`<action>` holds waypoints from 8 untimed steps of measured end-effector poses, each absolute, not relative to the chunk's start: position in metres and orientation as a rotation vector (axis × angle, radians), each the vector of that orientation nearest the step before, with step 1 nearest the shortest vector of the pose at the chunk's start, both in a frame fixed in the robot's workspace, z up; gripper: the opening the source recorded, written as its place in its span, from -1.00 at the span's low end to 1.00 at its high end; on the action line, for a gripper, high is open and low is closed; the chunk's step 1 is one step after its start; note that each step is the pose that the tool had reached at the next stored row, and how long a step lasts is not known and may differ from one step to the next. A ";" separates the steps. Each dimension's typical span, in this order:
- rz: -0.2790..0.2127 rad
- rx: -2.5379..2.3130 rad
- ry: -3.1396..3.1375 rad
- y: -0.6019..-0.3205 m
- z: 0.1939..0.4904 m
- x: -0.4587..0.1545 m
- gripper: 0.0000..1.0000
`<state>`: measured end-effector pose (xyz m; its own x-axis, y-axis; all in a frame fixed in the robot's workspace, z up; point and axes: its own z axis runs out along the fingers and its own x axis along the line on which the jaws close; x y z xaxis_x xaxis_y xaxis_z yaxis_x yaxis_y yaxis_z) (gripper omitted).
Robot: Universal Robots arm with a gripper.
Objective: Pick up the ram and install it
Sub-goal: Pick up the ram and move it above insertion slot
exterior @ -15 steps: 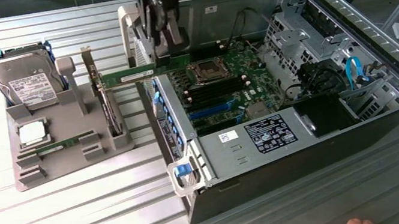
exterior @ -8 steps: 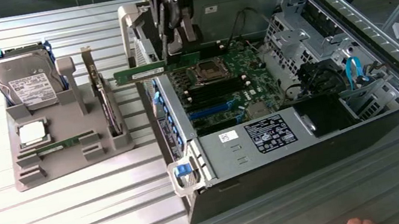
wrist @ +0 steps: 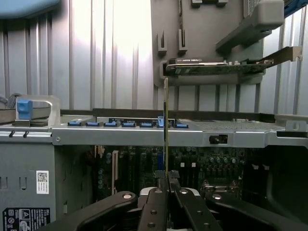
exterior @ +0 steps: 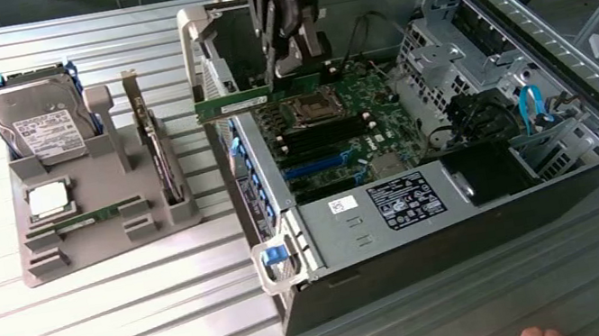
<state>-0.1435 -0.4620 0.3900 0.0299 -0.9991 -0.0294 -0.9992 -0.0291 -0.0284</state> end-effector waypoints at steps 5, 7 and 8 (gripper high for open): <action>0.002 -2.225 2.160 -0.462 0.390 -0.131 -0.76; 0.002 -2.225 2.160 -0.462 0.390 -0.126 -0.76; 0.002 -2.225 2.160 -0.462 0.390 -0.123 -0.76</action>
